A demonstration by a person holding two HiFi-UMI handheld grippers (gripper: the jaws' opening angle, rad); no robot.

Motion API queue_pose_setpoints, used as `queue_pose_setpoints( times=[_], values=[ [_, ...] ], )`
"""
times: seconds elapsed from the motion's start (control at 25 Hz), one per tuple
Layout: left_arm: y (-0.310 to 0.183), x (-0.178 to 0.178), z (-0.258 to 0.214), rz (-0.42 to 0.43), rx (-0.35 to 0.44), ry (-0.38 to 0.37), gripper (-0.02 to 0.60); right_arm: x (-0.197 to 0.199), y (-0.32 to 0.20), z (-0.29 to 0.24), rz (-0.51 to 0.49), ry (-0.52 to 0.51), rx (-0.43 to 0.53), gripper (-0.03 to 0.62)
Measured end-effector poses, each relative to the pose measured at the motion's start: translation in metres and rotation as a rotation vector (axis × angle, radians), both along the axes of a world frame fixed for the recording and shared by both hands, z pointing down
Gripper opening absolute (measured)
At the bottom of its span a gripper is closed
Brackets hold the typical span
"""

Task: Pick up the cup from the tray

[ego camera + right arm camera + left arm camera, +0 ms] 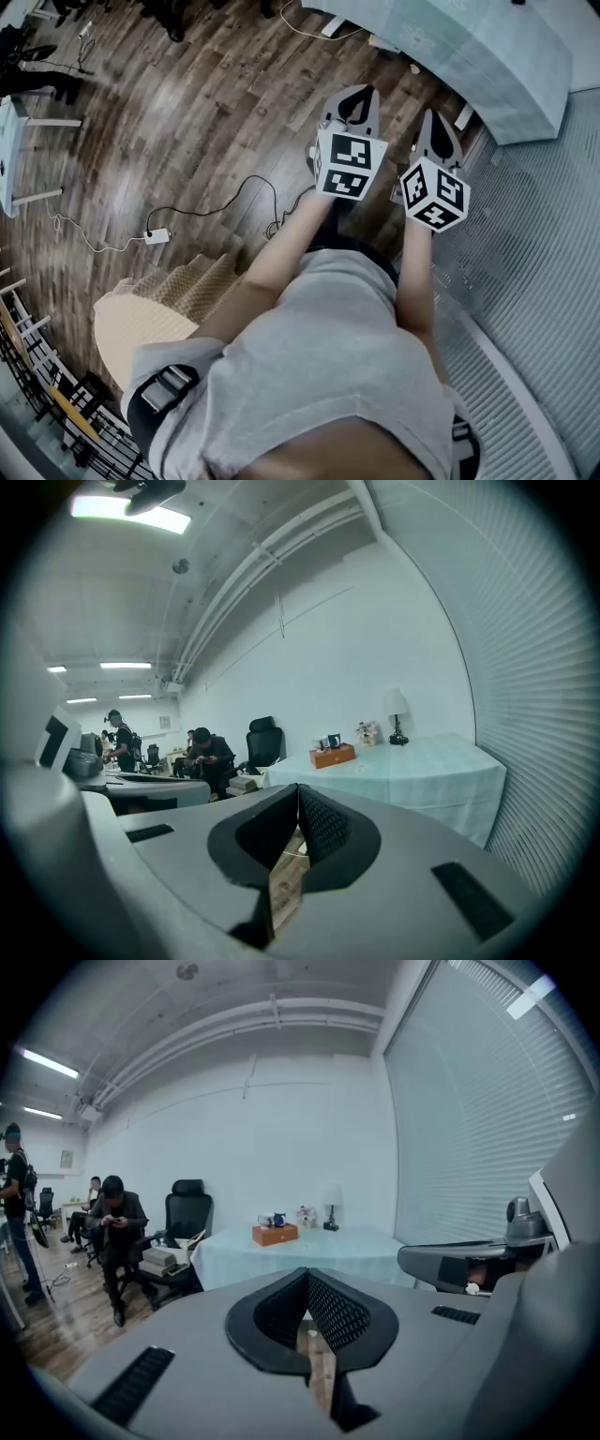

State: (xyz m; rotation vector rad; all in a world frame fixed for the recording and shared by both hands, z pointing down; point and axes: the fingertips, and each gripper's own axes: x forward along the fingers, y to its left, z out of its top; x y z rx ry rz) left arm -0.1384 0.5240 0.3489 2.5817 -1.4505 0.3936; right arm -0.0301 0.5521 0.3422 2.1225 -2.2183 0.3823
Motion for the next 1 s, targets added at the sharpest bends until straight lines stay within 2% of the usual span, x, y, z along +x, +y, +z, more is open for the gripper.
queue_pose_setpoints(
  times=[0.28, 0.44, 0.76, 1.0],
  values=[
    [-0.089, -0.004, -0.020, 0.024, 0.022, 0.003, 0.006, -0.010, -0.088, -0.023, 0.010, 0.018, 0.034, 0.008],
    [-0.123, -0.004, -0.024, 0.024, 0.032, 0.011, 0.006, -0.006, -0.121, -0.023, 0.024, 0.020, 0.033, 0.008],
    [-0.181, 0.001, -0.015, 0.006, -0.008, 0.007, 0.006, 0.000, -0.180, -0.015, 0.024, 0.015, -0.008, 0.008],
    [-0.233, 0.020, -0.008, -0.003, -0.024, 0.006, 0.006, 0.012, -0.238, -0.011, 0.002, 0.011, -0.010, 0.008]
  ],
)
